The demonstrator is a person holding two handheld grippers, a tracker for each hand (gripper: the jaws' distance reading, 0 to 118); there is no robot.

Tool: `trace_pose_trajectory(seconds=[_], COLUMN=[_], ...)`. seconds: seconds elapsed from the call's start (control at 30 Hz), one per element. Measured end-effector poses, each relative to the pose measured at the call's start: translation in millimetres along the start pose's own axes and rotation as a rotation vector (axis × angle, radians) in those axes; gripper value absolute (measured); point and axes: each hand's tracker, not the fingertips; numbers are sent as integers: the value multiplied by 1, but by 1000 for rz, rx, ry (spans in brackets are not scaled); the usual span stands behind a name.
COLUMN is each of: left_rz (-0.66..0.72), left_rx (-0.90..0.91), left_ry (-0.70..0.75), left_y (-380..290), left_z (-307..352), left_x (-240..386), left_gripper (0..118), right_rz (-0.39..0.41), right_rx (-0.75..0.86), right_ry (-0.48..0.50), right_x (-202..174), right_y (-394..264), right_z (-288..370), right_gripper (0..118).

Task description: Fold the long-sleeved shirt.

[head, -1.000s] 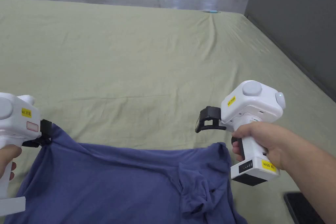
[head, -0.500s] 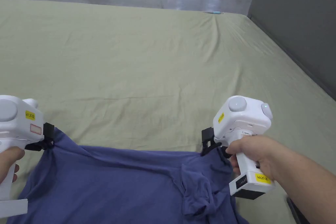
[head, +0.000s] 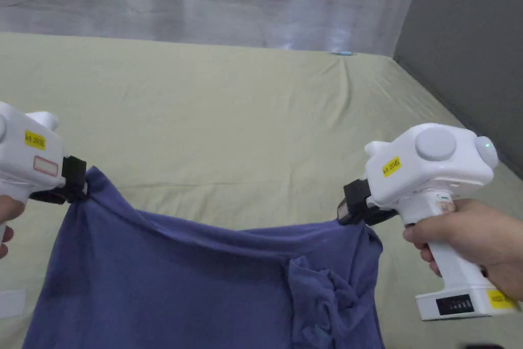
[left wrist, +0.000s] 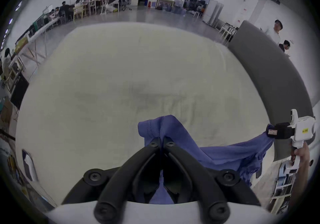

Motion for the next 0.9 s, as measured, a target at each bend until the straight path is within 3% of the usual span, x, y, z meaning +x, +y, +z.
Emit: trace_pose_trajectory(seconds=[0.13, 0.33, 0.47, 0.53, 0.67, 0.9], left_rz=[-5, -28, 77, 111, 111, 142], left_rx=[82, 262, 339, 378, 486, 590], left_ry=[-19, 8, -21, -33, -21, -31], left_y=[50, 131, 204, 232, 290, 300], left_z=[51, 116, 140, 156, 187, 225], left_x=[6, 19, 11, 14, 15, 36], left_gripper=[0, 0, 0, 0, 0, 0], right_rz=[70, 110, 175, 155, 95, 149], right_rx=[123, 290, 386, 444, 582, 649], right_ry=[-46, -115, -182, -236, -216, -241], right_x=[-19, -49, -76, -87, -100, -117], right_y=[44, 130, 196, 224, 264, 285], right_z=[66, 148, 191, 216, 273, 314], right_gripper=[10, 10, 10, 10, 10, 10])
